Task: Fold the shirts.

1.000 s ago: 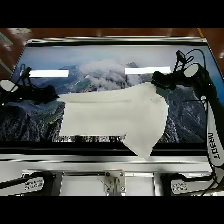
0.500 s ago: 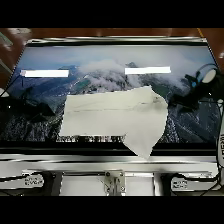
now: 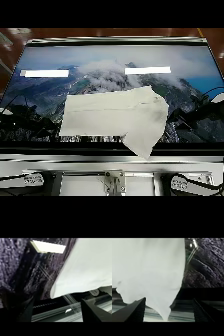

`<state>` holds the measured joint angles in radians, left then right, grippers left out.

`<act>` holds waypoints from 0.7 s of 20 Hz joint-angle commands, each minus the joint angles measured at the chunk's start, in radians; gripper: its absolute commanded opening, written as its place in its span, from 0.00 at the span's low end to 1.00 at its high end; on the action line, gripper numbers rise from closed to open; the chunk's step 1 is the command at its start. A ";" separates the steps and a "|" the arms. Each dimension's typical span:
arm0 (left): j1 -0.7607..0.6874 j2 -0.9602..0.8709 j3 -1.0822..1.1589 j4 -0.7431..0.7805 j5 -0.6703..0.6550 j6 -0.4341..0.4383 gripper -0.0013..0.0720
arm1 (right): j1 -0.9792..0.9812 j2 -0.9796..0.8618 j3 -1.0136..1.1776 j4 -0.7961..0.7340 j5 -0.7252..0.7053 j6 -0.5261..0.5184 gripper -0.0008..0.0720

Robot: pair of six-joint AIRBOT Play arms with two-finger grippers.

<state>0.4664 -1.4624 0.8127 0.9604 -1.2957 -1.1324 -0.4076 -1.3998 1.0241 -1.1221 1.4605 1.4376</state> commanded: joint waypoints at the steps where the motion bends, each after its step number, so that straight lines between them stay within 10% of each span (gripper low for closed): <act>1: -0.063 -0.026 -0.016 -0.042 0.069 0.014 0.97 | -0.007 0.008 -0.018 0.021 -0.017 -0.002 0.96; 7: -0.200 -0.074 -0.016 -0.072 0.116 -0.006 0.74 | -0.007 0.008 -0.018 0.019 -0.026 0.002 0.96; 9: -0.210 -0.075 -0.015 -0.099 0.114 -0.009 0.16 | -0.007 0.008 -0.018 -0.014 -0.024 0.002 0.96; 14: -0.209 -0.031 -0.014 -0.127 0.069 -0.004 0.07 | -0.035 0.006 -0.079 -0.115 0.010 -0.063 0.96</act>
<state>0.2638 -1.5166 0.7975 0.8558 -1.2034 -1.1366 -0.4236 -1.3930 0.9813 -1.1927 1.4536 1.4170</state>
